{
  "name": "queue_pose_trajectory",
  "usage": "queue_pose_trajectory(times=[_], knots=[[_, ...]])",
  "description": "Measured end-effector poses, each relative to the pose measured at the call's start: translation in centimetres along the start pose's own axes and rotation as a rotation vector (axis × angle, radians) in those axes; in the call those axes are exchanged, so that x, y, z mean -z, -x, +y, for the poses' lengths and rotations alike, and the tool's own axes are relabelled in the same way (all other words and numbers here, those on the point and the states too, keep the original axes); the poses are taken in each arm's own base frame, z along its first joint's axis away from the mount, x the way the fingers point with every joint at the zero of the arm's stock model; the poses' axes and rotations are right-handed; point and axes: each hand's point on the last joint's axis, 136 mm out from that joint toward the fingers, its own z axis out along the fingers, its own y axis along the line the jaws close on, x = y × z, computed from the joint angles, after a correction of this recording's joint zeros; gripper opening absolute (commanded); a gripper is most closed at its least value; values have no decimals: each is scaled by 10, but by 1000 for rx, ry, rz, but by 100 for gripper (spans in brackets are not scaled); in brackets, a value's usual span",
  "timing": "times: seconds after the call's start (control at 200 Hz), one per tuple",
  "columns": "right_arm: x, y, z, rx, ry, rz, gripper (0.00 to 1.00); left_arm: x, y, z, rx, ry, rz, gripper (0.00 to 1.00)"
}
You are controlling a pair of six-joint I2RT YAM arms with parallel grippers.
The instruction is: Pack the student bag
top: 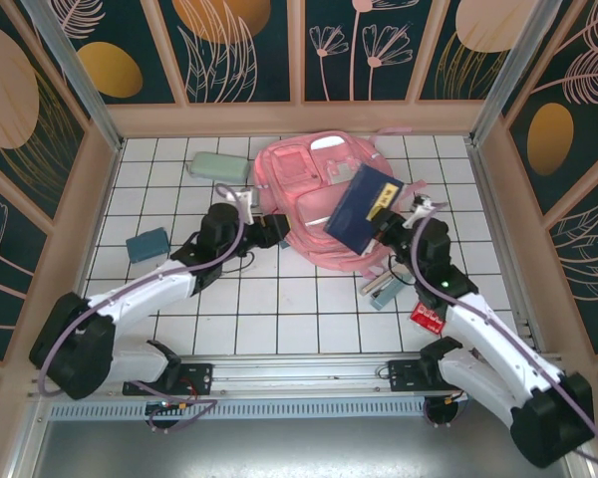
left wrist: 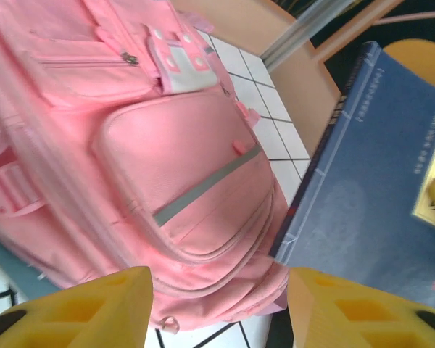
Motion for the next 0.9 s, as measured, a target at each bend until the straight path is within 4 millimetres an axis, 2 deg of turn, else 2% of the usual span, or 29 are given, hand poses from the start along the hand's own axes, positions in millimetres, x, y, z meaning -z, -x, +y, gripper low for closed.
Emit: queue_pose_trajectory(times=[0.155, 0.38, 0.515, 0.721, 0.901], knots=[[35, 21, -30, -9, -110, -120, 0, -38, -19, -17, -82, 14, 83, 47], [65, 27, -67, -14, -245, -185, 0, -91, -57, -45, -228, 30, 200, 43], [72, 29, -74, -14, -275, -202, 0, -114, -82, -53, -307, 47, 257, 43], [73, 22, -84, -13, -304, -184, 0, -132, -120, -55, -396, 73, 344, 43], [71, 18, -90, -12, -320, -171, 0, -140, -134, -53, -442, 88, 381, 44]])
